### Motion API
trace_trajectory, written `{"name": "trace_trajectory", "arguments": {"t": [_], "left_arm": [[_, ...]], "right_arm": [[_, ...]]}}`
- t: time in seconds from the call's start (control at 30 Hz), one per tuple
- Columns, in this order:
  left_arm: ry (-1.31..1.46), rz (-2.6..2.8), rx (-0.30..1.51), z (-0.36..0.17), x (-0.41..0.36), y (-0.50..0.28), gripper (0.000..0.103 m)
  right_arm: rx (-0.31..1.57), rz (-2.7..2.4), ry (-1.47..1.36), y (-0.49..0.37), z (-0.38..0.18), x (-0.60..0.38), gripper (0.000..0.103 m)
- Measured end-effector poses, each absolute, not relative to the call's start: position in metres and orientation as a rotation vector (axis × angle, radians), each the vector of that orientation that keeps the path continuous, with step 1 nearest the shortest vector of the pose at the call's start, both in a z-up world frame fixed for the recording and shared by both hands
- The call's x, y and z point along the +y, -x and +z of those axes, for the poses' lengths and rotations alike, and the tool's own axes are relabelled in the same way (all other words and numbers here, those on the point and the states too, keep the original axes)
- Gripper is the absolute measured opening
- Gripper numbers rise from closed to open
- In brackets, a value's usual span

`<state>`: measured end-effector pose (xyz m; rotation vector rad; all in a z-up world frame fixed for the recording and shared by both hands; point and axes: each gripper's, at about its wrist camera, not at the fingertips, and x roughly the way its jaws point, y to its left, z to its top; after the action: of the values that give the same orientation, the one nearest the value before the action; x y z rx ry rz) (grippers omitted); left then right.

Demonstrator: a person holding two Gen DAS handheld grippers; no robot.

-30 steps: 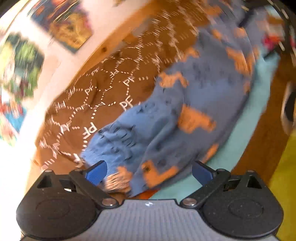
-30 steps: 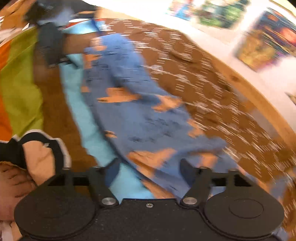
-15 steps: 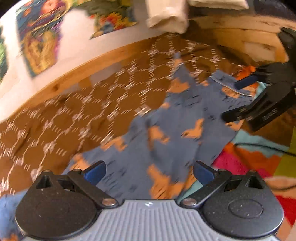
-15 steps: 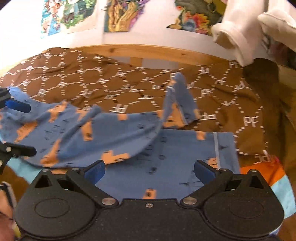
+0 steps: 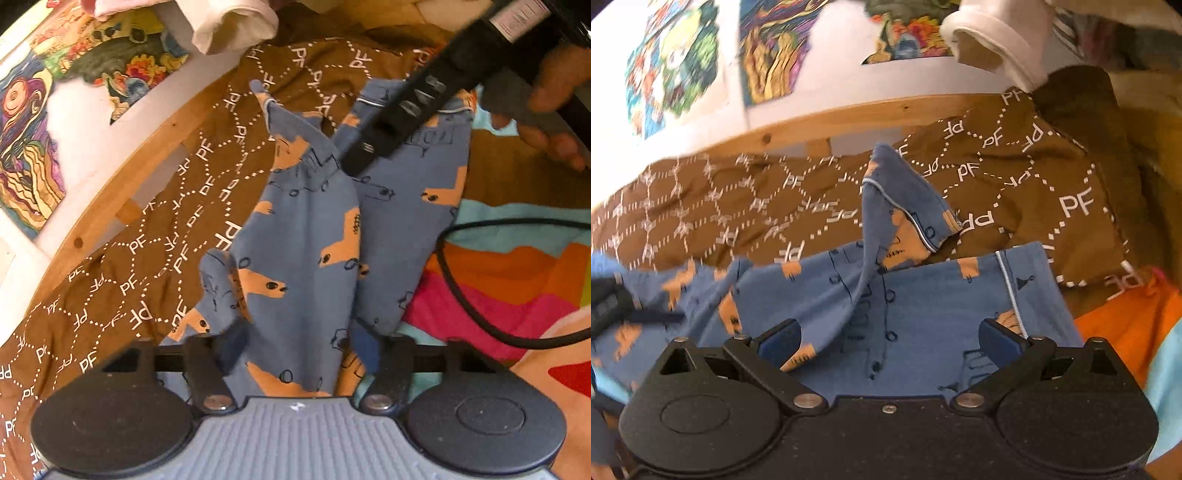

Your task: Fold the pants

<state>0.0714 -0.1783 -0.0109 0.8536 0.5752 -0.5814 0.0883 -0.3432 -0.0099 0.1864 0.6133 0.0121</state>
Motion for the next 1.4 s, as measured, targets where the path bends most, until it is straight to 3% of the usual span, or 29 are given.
{"name": "trace_trajectory", "arguments": {"t": [0.03,0.13,0.27,0.4,0.47,0.5,0.53,0.6,0.83,1.0,1.07,1.13,1.23,1.4], "left_arm": [[-0.86,-0.586,0.582,-0.013,-0.179,-0.072,0.04],[-0.856,-0.602,0.614,-0.017,-0.18,-0.075,0.018],[-0.817,-0.619,0.63,-0.013,-0.176,-0.077,0.006],[-0.796,-0.644,0.628,-0.006,-0.171,-0.078,0.004],[-0.788,-0.653,0.618,-0.003,-0.17,-0.077,0.003],[-0.783,-0.659,0.614,-0.001,-0.17,-0.077,0.003],[-0.783,-0.665,0.607,0.0,-0.169,-0.076,0.003],[-0.786,-0.676,0.588,0.003,-0.169,-0.074,0.003],[-0.765,-0.779,0.56,0.014,-0.163,-0.068,0.003],[-0.813,-0.898,0.633,0.009,-0.163,-0.069,0.003],[-0.805,-0.96,0.659,0.01,-0.163,-0.07,0.016],[-0.777,-0.988,0.653,0.015,-0.163,-0.072,0.062],[-0.714,-1.007,0.627,0.031,-0.171,-0.085,0.064],[-0.649,-0.976,0.568,0.047,-0.219,-0.129,0.064]], "right_arm": [[0.601,0.011,-0.187,-0.09,-0.009,-0.342,0.099],[0.577,0.002,-0.149,-0.101,-0.001,-0.337,0.09],[0.542,-0.017,-0.118,-0.123,0.016,-0.335,0.083],[0.537,-0.025,-0.116,-0.145,0.029,-0.33,0.078],[0.542,-0.035,-0.097,-0.158,0.032,-0.327,0.067],[0.544,-0.047,-0.082,-0.165,0.032,-0.326,0.051],[0.557,-0.065,-0.07,-0.171,0.033,-0.326,0.025],[0.578,-0.093,-0.089,-0.178,0.033,-0.333,0.006],[0.523,-0.171,-0.188,-0.11,0.056,-0.364,0.005],[0.663,-0.264,-0.286,-0.058,0.025,-0.382,0.005],[0.73,-0.29,-0.35,-0.051,0.007,-0.389,0.008],[0.759,-0.302,-0.408,-0.047,-0.002,-0.396,0.02],[0.727,-0.302,-0.412,-0.044,-0.003,-0.396,0.031],[0.695,-0.298,-0.431,-0.037,-0.005,-0.395,0.034]]}}
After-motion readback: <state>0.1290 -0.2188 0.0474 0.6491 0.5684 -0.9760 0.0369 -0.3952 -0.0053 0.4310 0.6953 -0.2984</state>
